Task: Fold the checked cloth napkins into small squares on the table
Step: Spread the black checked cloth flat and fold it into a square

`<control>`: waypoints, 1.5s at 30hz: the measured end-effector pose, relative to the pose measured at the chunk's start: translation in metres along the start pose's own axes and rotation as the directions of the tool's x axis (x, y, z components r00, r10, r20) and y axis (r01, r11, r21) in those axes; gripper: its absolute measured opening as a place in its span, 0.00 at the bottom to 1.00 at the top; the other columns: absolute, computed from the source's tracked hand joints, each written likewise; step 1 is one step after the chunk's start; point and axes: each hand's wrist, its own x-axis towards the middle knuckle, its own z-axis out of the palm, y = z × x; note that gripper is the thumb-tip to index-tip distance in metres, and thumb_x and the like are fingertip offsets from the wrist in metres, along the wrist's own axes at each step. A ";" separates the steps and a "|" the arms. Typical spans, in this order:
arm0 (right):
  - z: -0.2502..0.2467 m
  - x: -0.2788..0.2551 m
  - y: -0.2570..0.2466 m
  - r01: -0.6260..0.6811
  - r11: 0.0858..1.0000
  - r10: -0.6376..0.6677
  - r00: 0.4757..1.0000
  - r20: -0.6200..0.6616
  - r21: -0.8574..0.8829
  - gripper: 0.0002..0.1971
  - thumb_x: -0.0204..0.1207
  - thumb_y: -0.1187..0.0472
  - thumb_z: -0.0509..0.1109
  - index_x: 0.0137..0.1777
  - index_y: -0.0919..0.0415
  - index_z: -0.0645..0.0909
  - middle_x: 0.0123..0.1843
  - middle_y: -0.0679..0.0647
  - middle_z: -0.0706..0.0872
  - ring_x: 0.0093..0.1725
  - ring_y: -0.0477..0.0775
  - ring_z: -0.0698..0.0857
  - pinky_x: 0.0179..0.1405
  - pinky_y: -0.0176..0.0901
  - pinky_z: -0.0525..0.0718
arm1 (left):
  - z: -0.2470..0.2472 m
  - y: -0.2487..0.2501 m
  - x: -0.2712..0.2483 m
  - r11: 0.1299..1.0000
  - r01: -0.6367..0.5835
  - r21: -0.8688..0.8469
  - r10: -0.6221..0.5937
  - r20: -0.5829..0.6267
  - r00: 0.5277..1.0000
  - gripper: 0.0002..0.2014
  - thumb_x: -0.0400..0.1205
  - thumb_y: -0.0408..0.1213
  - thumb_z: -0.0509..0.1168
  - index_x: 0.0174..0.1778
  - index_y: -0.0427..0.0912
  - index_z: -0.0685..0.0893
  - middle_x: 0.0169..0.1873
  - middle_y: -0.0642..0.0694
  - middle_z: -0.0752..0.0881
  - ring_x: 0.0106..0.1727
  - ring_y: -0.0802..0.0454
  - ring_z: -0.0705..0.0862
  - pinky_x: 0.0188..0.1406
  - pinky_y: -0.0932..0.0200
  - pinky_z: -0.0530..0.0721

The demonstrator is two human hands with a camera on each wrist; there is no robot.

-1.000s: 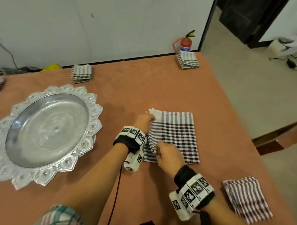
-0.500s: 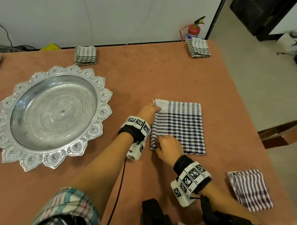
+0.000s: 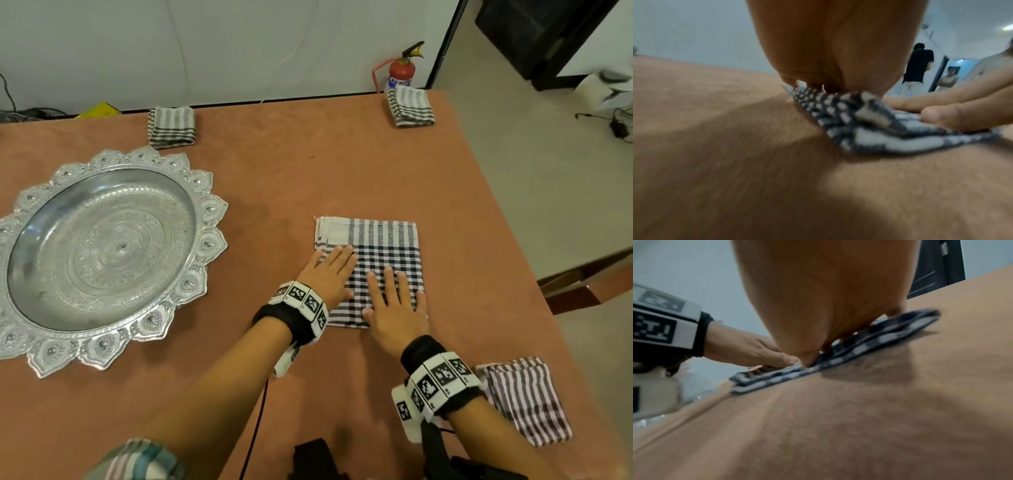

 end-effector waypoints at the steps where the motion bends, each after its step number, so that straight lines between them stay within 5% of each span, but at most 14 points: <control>1: 0.003 -0.001 0.009 0.002 1.000 -0.002 1.000 0.020 -0.001 0.31 0.85 0.46 0.43 0.82 0.52 0.32 0.83 0.56 0.30 0.82 0.58 0.31 0.80 0.66 0.39 | 0.004 -0.003 -0.001 1.000 0.027 0.000 -0.027 0.021 0.999 0.33 0.86 0.54 0.45 0.82 0.47 0.38 0.82 0.51 0.36 0.83 0.54 0.37 0.81 0.42 0.37; 7: -0.019 -0.004 0.045 -0.156 0.988 0.157 0.983 0.098 -0.012 0.32 0.85 0.51 0.45 0.82 0.57 0.32 0.83 0.59 0.30 0.82 0.58 0.31 0.80 0.66 0.37 | -0.008 -0.017 0.000 0.976 0.186 0.109 -0.189 0.014 0.982 0.32 0.86 0.56 0.38 0.81 0.45 0.36 0.82 0.51 0.34 0.83 0.54 0.34 0.79 0.39 0.32; 10: -0.041 0.029 0.020 -0.027 1.000 0.027 0.999 -0.026 0.006 0.34 0.84 0.56 0.51 0.82 0.58 0.35 0.84 0.57 0.32 0.83 0.58 0.33 0.79 0.63 0.37 | -0.016 -0.003 0.011 0.979 0.117 0.164 -0.120 0.005 0.993 0.32 0.86 0.54 0.40 0.81 0.44 0.37 0.82 0.49 0.35 0.83 0.52 0.34 0.79 0.42 0.33; 14: -0.052 0.076 0.001 0.089 0.996 -0.090 0.994 0.063 0.012 0.32 0.85 0.53 0.49 0.83 0.52 0.34 0.84 0.49 0.31 0.83 0.55 0.34 0.79 0.66 0.39 | -0.015 -0.008 0.015 0.987 0.161 0.012 -0.161 0.062 0.985 0.31 0.86 0.54 0.40 0.82 0.46 0.37 0.82 0.51 0.35 0.83 0.54 0.35 0.80 0.41 0.34; 18: -0.053 0.073 0.035 -0.077 0.993 0.071 0.994 0.077 0.086 0.32 0.85 0.47 0.45 0.82 0.51 0.33 0.83 0.48 0.29 0.83 0.53 0.33 0.79 0.67 0.39 | -0.018 -0.022 0.010 0.981 0.194 0.002 -0.194 0.063 0.979 0.30 0.87 0.52 0.40 0.81 0.47 0.36 0.81 0.51 0.33 0.82 0.54 0.33 0.79 0.39 0.33; 22: -0.047 0.033 0.043 -0.126 0.988 0.127 0.992 -0.007 0.085 0.36 0.84 0.51 0.53 0.83 0.55 0.34 0.84 0.57 0.32 0.83 0.61 0.35 0.81 0.65 0.42 | -0.012 -0.002 -0.008 0.993 0.119 0.017 -0.117 -0.080 0.990 0.30 0.88 0.41 0.48 0.82 0.42 0.40 0.83 0.46 0.41 0.84 0.49 0.39 0.80 0.42 0.36; 28: 0.000 -0.032 0.032 -0.012 1.000 0.013 1.000 0.021 -0.021 0.35 0.84 0.54 0.59 0.83 0.52 0.41 0.85 0.59 0.38 0.82 0.71 0.43 0.80 0.65 0.56 | 0.011 -0.002 -0.049 0.990 -0.143 -0.003 0.142 -0.084 0.986 0.30 0.76 0.41 0.69 0.73 0.36 0.72 0.78 0.37 0.66 0.79 0.40 0.66 0.79 0.47 0.63; 30: 0.005 -0.037 0.031 -0.011 1.000 0.010 0.999 -0.054 -0.010 0.32 0.84 0.59 0.59 0.83 0.54 0.47 0.85 0.59 0.45 0.81 0.70 0.50 0.76 0.62 0.66 | 0.017 -0.003 -0.052 0.988 -0.137 0.066 0.144 -0.109 0.984 0.29 0.57 0.40 0.81 0.54 0.36 0.86 0.63 0.35 0.84 0.63 0.40 0.84 0.60 0.48 0.83; 32: 0.007 -0.037 0.027 0.017 0.999 -0.014 0.991 -0.132 0.027 0.28 0.81 0.66 0.58 0.80 0.56 0.55 0.83 0.60 0.52 0.78 0.69 0.57 0.70 0.56 0.75 | 0.019 0.000 -0.054 0.985 -0.111 0.134 0.132 -0.155 0.979 0.25 0.48 0.40 0.81 0.42 0.40 0.89 0.52 0.39 0.89 0.53 0.43 0.89 0.48 0.53 0.88; 34: 0.008 -0.034 0.026 0.039 0.996 -0.025 0.984 -0.179 0.074 0.27 0.78 0.71 0.57 0.77 0.56 0.62 0.80 0.60 0.57 0.74 0.66 0.62 0.65 0.51 0.78 | 0.013 0.009 -0.056 0.982 -0.109 0.154 0.130 -0.135 0.982 0.24 0.62 0.38 0.76 0.54 0.36 0.85 0.65 0.33 0.82 0.66 0.39 0.81 0.62 0.49 0.82; 36: 0.010 -0.030 0.028 0.045 0.990 -0.017 0.979 -0.203 0.134 0.27 0.74 0.75 0.58 0.72 0.56 0.67 0.76 0.59 0.62 0.70 0.63 0.66 0.63 0.48 0.78 | 0.014 0.014 -0.058 0.974 -0.083 0.212 0.090 -0.026 0.996 0.25 0.78 0.33 0.62 0.72 0.33 0.69 0.79 0.31 0.59 0.81 0.36 0.60 0.78 0.44 0.62; 38: 0.011 -0.026 0.033 0.055 0.982 -0.010 0.970 -0.243 0.179 0.26 0.71 0.77 0.60 0.67 0.57 0.71 0.70 0.58 0.66 0.65 0.61 0.69 0.58 0.48 0.79 | 0.015 0.013 -0.060 0.960 -0.075 0.269 0.089 -0.040 0.995 0.24 0.81 0.29 0.56 0.74 0.31 0.64 0.80 0.29 0.53 0.82 0.34 0.55 0.80 0.42 0.58; 41: 0.014 -0.019 0.041 0.106 0.988 -0.066 0.948 -0.310 0.112 0.21 0.67 0.80 0.62 0.58 0.61 0.76 0.60 0.60 0.74 0.56 0.62 0.74 0.45 0.49 0.79 | 0.017 0.014 -0.063 0.960 -0.074 0.270 0.107 -0.109 0.988 0.12 0.74 0.26 0.63 0.52 0.32 0.84 0.63 0.26 0.81 0.64 0.31 0.81 0.56 0.44 0.85; 45: 0.003 -0.013 0.049 0.128 0.990 -0.094 0.921 -0.377 0.065 0.11 0.70 0.76 0.62 0.47 0.65 0.82 0.48 0.61 0.83 0.49 0.64 0.78 0.38 0.52 0.76 | 0.020 0.006 -0.059 0.973 -0.098 0.209 0.150 -0.250 0.956 0.14 0.54 0.27 0.77 0.35 0.38 0.87 0.41 0.39 0.91 0.42 0.43 0.91 0.33 0.57 0.90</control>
